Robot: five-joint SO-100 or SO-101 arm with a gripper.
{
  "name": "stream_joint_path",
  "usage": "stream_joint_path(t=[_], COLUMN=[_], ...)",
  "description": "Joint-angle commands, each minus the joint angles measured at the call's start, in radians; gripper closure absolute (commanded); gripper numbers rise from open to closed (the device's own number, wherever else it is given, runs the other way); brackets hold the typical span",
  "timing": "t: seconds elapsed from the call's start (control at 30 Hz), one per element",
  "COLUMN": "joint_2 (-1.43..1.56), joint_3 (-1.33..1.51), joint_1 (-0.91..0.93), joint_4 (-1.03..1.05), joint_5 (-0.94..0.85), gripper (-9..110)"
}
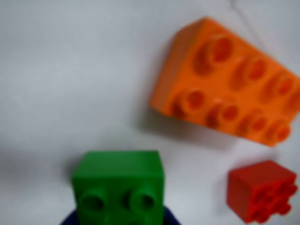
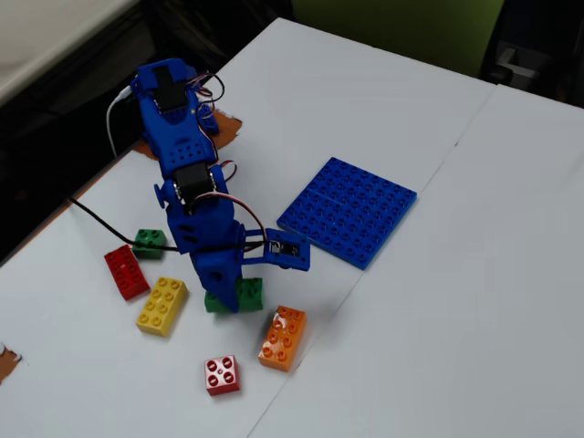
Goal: Pick up the 2x4 green block and go up the 8x8 blue block.
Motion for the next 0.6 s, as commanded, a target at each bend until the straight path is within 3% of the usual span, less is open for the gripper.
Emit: stream_joint_path(t=[0.0,0.17,0.33,0.57], joint_2=[0.204,0.373,0.646,0.899], joint_3=[-0.026,-0.025,0.195,0.305], joint_1=[-0.008,-0.021,-0.103,-0.316], joint_4=[0.192,0.423,0.436,0.431], joint_5=[0.091,0.196,0.373,0.795], gripper=[101,101,101,101])
